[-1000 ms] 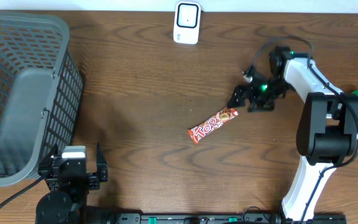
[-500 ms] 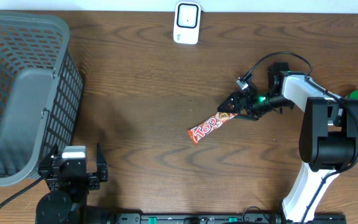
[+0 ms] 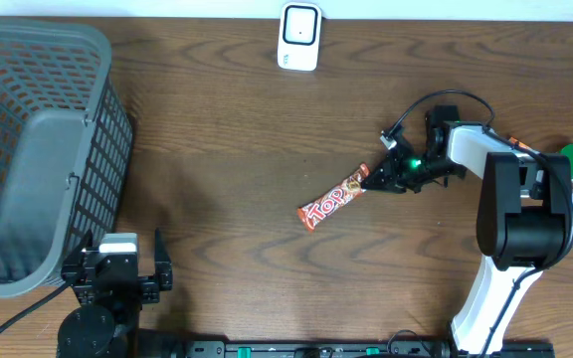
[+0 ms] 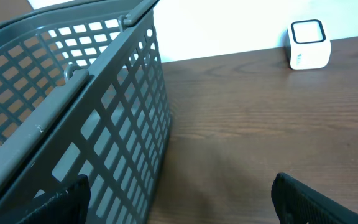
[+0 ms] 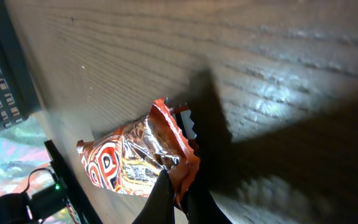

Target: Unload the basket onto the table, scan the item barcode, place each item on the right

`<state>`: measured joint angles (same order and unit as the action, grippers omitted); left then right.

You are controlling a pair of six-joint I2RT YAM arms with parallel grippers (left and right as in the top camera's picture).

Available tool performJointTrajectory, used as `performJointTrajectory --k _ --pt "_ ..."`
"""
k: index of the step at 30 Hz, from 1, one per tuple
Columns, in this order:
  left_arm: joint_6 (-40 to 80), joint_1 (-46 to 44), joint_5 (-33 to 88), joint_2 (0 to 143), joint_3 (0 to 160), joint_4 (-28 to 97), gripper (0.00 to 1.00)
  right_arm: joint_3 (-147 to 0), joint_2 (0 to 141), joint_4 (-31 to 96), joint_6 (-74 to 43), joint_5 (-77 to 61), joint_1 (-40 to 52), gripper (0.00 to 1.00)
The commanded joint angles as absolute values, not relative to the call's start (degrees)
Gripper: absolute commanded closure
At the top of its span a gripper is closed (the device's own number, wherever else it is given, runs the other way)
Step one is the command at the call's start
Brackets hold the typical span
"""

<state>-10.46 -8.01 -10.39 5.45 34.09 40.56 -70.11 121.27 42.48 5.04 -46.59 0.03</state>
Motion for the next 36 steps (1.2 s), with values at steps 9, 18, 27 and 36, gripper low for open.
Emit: performJointTrajectory --k 9,18,27,36 --pt "-9.96 -7.79 -10.04 5.21 34.02 46.81 0.08 -71.85 114.19 48.88 8.99 -41.76 0.82 0.99" --pt "-9.96 -7.79 -10.04 5.21 34.02 58.04 0.08 -71.99 88.03 53.84 -1.78 -11.57 2.79 0.99" --pt "-9.98 -7.79 -10.04 5.21 34.02 59.99 0.08 -71.94 79.26 59.42 -13.04 19.68 17.82 0.99" --pt "-9.98 -7.79 -10.04 5.21 34.02 59.99 0.08 -71.94 87.99 60.31 -24.27 34.5 35.51 0.99"
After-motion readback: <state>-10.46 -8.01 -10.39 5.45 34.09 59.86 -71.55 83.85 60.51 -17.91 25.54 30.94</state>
